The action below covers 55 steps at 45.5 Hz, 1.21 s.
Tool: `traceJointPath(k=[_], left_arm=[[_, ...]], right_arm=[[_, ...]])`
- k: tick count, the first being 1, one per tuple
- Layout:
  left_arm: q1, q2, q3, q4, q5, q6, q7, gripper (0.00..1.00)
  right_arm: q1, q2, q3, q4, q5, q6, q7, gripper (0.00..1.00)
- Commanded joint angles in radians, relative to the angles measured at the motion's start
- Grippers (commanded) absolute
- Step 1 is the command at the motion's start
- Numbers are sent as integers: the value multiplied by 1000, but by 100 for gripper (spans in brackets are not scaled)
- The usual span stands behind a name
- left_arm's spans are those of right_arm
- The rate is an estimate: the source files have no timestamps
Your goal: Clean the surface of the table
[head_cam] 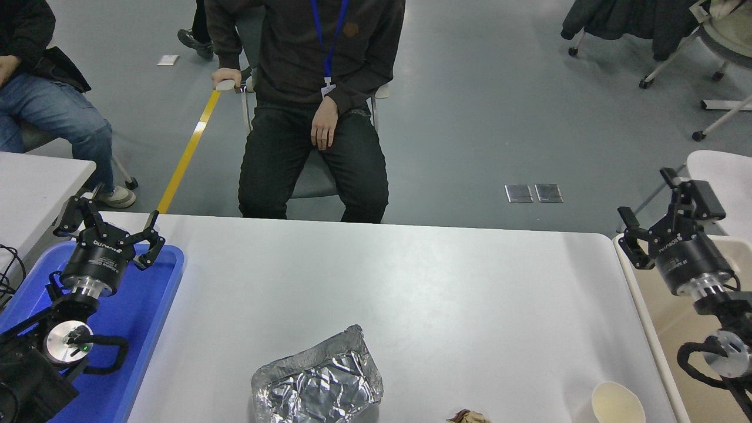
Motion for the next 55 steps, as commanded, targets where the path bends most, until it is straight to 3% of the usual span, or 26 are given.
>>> traceJointPath(k=[1,21,35,55], left_arm=[[0,0,0,0,0,0,-1,100],[0,0,0,0,0,0,-1,100],[0,0,0,0,0,0,1,100],[0,0,0,0,0,0,-1,100]], right_arm=[[1,-149,-118,119,-84,3,4,100],[-8,-356,-267,329,-346,16,27,100],[-87,-427,-298,435,-630,9,25,100],[-126,-554,-381,465,-877,6,-64,100]])
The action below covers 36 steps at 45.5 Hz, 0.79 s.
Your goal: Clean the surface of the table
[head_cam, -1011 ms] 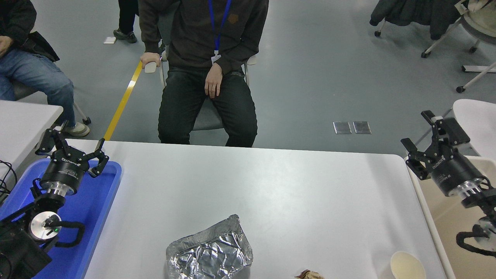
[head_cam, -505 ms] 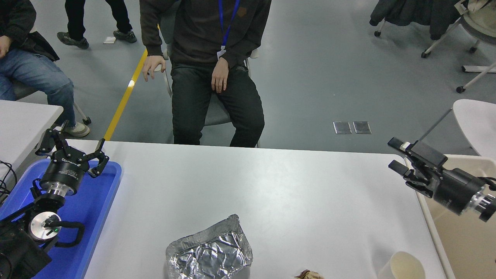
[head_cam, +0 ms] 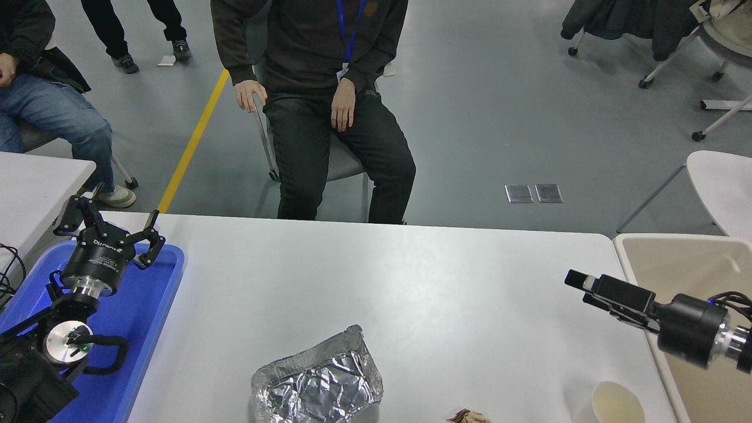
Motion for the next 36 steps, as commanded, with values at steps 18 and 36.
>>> traceJointPath(k=[18,36], left_arm=[[0,0,0,0,0,0,-1,100],[0,0,0,0,0,0,-1,100]], right_arm=[[-16,-113,-99,10,-336,-1,-65,100],[-4,-84,-159,-68,-375,-9,-62,100]])
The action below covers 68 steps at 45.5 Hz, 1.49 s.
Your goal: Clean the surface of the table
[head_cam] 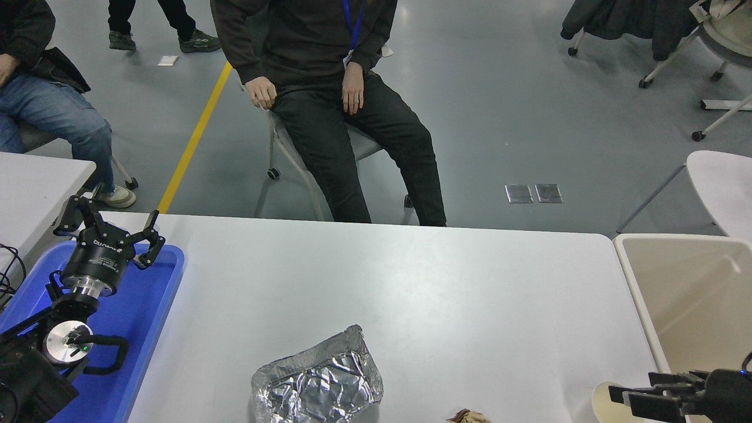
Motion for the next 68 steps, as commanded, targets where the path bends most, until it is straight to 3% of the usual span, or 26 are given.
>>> traceJointPath(k=[1,30,39,44,47,49,54,68], left_arm=[[0,0,0,0,0,0,0,100],[0,0,0,0,0,0,1,100],[0,0,0,0,0,0,0,100],[0,0,0,0,0,0,0,100],[0,0,0,0,0,0,0,100],[0,0,0,0,0,0,0,100],[0,0,0,0,0,0,0,100],[0,0,0,0,0,0,1,100]], right_arm=[[6,25,-19,-53,-16,-17,3,100],[56,93,-126,-125,-93,-109,4,96],[127,99,-244,-165,-93,-183,7,73],[181,97,-321,-168,-92,-192,6,50],[202,97,-350,-169,-78,-190,6,18],[211,97,-359,-177,-73,-192,6,7],[230,97,-362,-188,-64,-192,6,0],[253,88,-362,-181,8,-190,27,0]])
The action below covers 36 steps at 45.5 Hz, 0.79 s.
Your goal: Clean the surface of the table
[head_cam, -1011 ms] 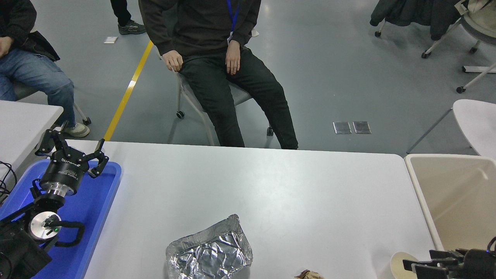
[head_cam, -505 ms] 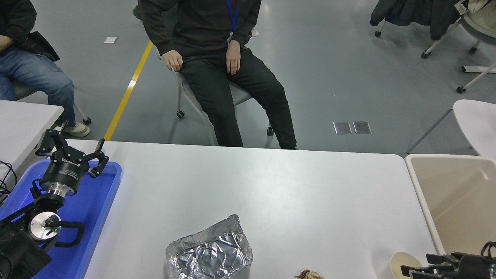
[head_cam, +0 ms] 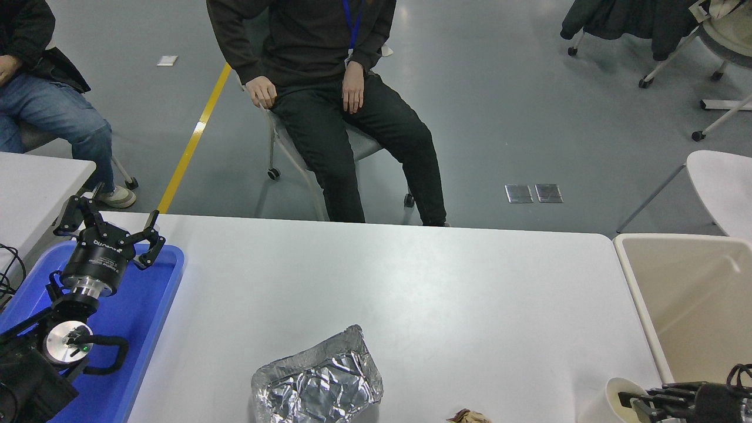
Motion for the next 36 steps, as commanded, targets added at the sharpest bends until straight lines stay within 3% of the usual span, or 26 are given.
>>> traceJointPath(k=[1,36], left_arm=[[0,0,0,0,0,0,0,100],[0,0,0,0,0,0,0,100]], right_arm=[[29,-12,-16,2,47,-2,28,0],[117,-188,7,64,157,-5,93,0]])
